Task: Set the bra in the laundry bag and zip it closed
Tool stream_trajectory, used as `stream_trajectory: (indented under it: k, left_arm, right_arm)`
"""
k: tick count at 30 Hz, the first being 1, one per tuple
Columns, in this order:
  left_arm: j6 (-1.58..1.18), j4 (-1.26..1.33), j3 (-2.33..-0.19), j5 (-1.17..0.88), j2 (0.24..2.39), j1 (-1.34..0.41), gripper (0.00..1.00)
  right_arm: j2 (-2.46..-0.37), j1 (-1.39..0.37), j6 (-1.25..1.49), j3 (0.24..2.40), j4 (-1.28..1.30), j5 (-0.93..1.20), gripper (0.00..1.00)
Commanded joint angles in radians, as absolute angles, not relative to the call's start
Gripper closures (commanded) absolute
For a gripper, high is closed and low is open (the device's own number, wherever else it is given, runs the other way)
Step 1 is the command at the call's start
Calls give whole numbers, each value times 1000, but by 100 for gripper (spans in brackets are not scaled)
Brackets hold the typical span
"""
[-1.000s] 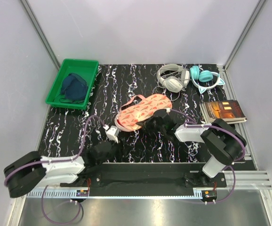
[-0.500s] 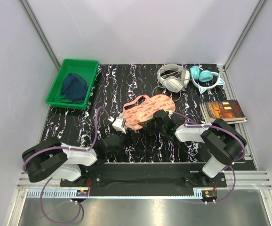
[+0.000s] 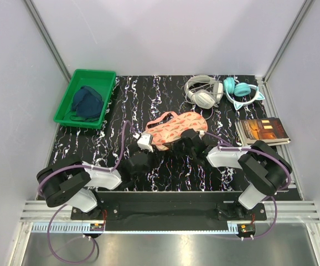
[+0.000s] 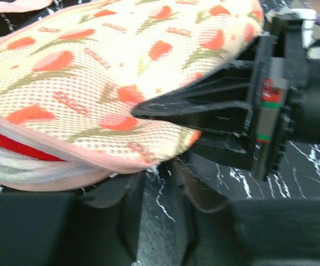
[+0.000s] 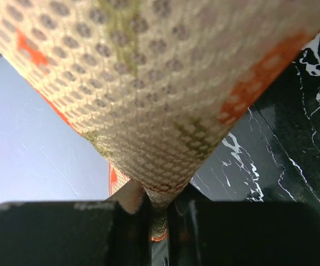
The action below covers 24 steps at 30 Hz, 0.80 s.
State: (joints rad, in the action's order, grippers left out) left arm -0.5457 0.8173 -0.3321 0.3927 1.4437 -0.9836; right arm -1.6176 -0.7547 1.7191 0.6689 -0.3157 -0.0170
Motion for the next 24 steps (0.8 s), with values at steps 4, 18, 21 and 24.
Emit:
stream_trajectory:
  k: [4,18,21,24]
  left_arm:
    - [-518,850,-396,436,1477,-937,83]
    - [-514,615,-322,397,1333,-868,100]
    - [-508,525,-304,385,1279,-868,100]
    - [-523,439,-284,354,1223,-864,100]
  right_arm:
    - [-1555,-761,1741,655,-333,-29,96]
    - [-1514,-752,1643,560,-328,-3,100]
    - [-1502,-735,1576,526,-345,34,100]
    - [-1508,-694,1459,517,-348,101,100]
